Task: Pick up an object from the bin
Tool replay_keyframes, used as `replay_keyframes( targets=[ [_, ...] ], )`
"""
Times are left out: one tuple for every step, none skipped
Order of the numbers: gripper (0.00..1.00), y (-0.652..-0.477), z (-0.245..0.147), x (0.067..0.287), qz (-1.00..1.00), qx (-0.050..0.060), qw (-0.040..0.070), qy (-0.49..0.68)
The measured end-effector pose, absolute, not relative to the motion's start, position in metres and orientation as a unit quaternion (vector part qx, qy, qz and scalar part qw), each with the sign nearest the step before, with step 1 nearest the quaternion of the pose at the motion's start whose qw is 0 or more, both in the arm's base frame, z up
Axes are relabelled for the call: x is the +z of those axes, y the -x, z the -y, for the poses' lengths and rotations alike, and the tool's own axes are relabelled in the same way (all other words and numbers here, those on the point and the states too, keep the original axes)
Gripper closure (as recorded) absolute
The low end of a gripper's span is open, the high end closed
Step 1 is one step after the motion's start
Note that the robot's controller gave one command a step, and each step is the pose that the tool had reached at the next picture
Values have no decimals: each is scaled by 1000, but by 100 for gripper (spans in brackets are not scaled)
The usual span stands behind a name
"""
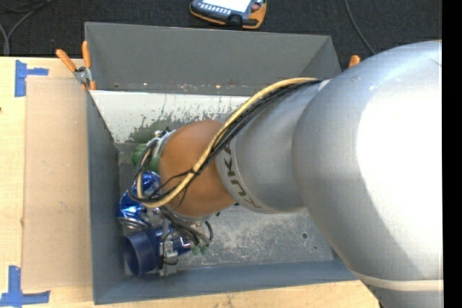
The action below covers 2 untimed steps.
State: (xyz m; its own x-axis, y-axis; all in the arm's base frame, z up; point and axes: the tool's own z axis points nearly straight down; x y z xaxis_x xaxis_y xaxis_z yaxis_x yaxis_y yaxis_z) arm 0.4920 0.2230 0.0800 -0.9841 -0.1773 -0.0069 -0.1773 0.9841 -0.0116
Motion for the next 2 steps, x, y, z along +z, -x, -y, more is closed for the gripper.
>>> replay_keyframes(
  targets=[
    [0,-480,-212,75,-984,-3,17,175],
    [100,-493,-219,81,-995,-6,7,95]
  ],
)
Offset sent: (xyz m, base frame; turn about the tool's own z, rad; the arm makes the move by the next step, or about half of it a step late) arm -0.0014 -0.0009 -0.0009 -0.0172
